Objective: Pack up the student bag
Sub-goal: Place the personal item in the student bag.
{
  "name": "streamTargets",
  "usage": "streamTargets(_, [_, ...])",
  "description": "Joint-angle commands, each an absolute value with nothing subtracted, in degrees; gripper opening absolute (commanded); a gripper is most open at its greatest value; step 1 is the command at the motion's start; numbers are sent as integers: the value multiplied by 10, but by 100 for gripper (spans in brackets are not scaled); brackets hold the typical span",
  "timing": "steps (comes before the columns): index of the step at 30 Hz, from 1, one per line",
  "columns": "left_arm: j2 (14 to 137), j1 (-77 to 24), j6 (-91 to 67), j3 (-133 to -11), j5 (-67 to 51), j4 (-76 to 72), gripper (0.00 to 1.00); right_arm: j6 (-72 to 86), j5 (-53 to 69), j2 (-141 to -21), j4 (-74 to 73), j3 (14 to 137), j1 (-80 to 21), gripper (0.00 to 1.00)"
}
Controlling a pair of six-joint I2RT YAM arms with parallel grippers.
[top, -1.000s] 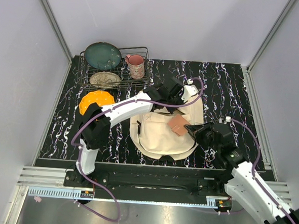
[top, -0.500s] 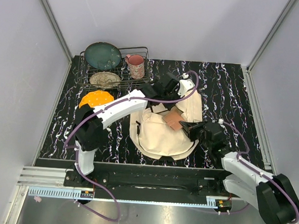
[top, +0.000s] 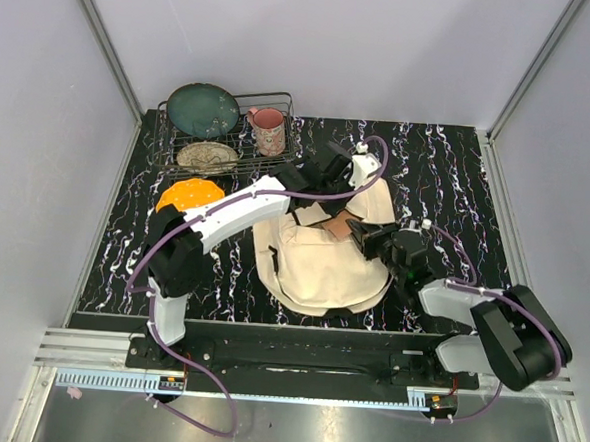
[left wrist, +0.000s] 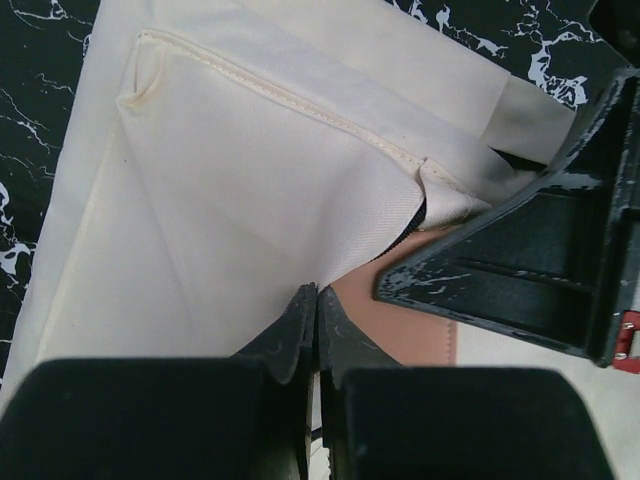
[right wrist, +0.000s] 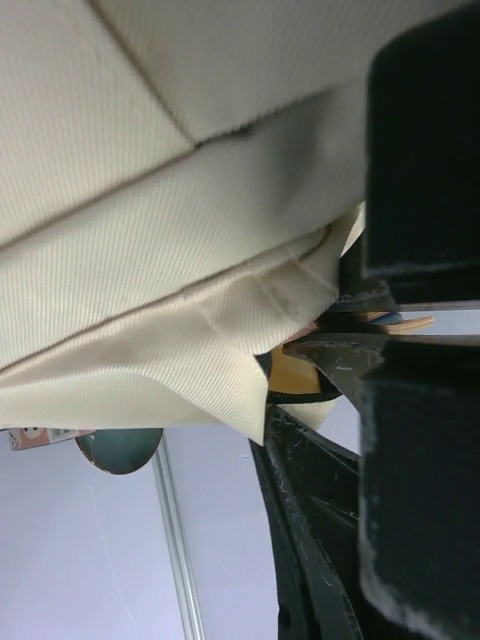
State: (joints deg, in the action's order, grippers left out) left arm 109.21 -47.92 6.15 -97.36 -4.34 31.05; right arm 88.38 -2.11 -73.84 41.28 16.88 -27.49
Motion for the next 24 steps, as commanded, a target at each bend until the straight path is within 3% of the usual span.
streamTargets(1, [1049,-479,12,-988,-76,315,0,839,-72,-793,536,213,-282,0])
streamTargets(11, [1028,-471,-29,-988,-121,323,0,818,-86,-981,669,288,-306,5])
streamTargets(15, [1028,-468,-29,-984,-124,329,0,798,-94,-1004,677,311,-319,10])
streamTargets(22, [1020,-456,-42,-961,-127,320,0,747,-102,-934,451,335,-343,39])
streamTargets(24, [1006,-450,-57,-948,-121,304,22,736,-102,-899,407,313,-342,48])
